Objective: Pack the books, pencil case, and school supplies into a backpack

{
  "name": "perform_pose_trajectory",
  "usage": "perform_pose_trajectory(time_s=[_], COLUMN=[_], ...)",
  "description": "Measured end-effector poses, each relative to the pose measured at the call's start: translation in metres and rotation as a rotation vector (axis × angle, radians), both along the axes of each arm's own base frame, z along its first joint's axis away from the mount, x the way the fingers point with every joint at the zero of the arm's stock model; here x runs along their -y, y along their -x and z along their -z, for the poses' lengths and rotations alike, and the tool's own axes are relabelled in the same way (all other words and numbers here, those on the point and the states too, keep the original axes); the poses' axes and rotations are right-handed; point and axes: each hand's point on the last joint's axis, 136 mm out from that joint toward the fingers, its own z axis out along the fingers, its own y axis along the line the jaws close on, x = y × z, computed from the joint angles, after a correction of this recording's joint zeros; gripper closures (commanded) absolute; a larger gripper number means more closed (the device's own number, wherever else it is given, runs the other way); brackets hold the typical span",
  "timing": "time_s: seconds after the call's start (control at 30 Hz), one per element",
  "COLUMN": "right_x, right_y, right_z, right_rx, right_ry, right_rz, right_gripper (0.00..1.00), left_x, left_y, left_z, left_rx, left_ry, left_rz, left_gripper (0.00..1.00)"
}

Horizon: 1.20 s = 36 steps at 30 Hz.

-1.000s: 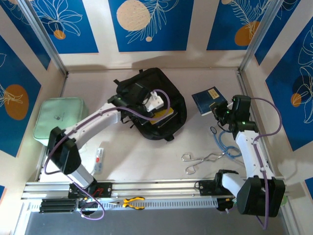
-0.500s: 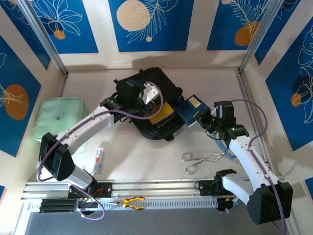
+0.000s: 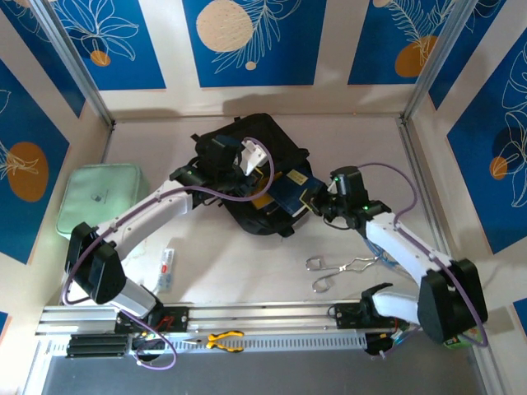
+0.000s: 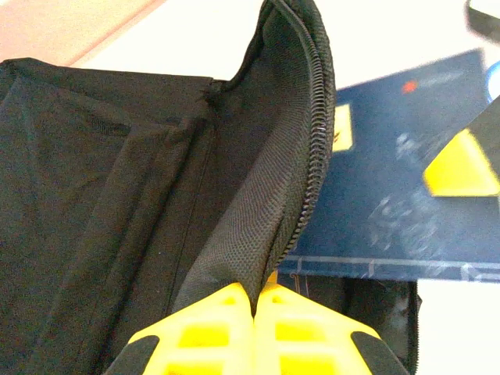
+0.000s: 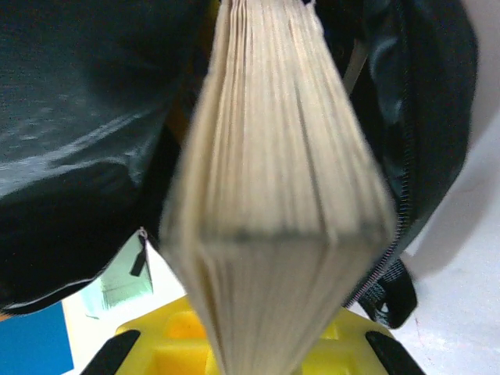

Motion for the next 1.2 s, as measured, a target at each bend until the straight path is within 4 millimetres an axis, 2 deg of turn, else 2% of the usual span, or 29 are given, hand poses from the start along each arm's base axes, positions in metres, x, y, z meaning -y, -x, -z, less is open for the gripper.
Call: perform_pose_trajectory(time_s=[0.07, 0.17, 0.4, 0.6, 0.67, 0.8, 0.9, 0.97, 1.07, 1.2], right_x=[-0.01, -0.026, -0.061, -0.077, -0.084, -0.1, -0.109, -0.112, -0.109, -0.091], right_y=[-0.004, -0.018, -0.064, -0.079, -0.087, -0.1, -0.103, -0.103, -0.093, -0.067], right_z=[0.013, 0.021, 0.041, 0.057, 0.059, 0.066, 0.072, 0.065, 0.06, 0.048], right_rx=[-0.032, -0.039, -0.036, -0.027, -0.026, -0.028, -0.043, -0.029, -0.044, -0.078], right_ry=[0.008, -0.001, -0.055, -0.104, -0.128, -0.178, -0.215, -0.237, -0.229, -0.163], right_rz=[0.001, 0.009, 0.024, 0.041, 0.036, 0.02, -0.003, -0.016, -0.019, -0.001], right_gripper=[1.0, 1.0, 1.0, 0.98, 0.96, 0.82, 0.66, 0.57, 0.54, 0.53], left_x=[0.0, 0.001, -0.002, -0.004, -0.004, -0.005, -0.005, -0.004, -0.004, -0.006], left_y=[0.001, 0.002, 0.008, 0.009, 0.011, 0.013, 0.013, 0.014, 0.014, 0.017], left_z=[0.001, 0.002, 0.0, -0.005, -0.005, -0.001, 0.001, 0.002, 0.001, 0.008], left_rx=[-0.002, -0.006, 0.02, 0.032, 0.026, 0.013, 0.005, 0.0, -0.004, -0.019], left_ry=[0.007, 0.02, 0.048, 0.058, 0.064, 0.073, 0.083, 0.089, 0.098, 0.093], left_rz=[-0.002, 0.0, 0.004, 0.004, 0.002, -0.003, -0.011, -0.011, -0.015, -0.019], left_gripper=[0.94, 0.94, 0.94, 0.93, 0.93, 0.93, 0.93, 0.93, 0.93, 0.92])
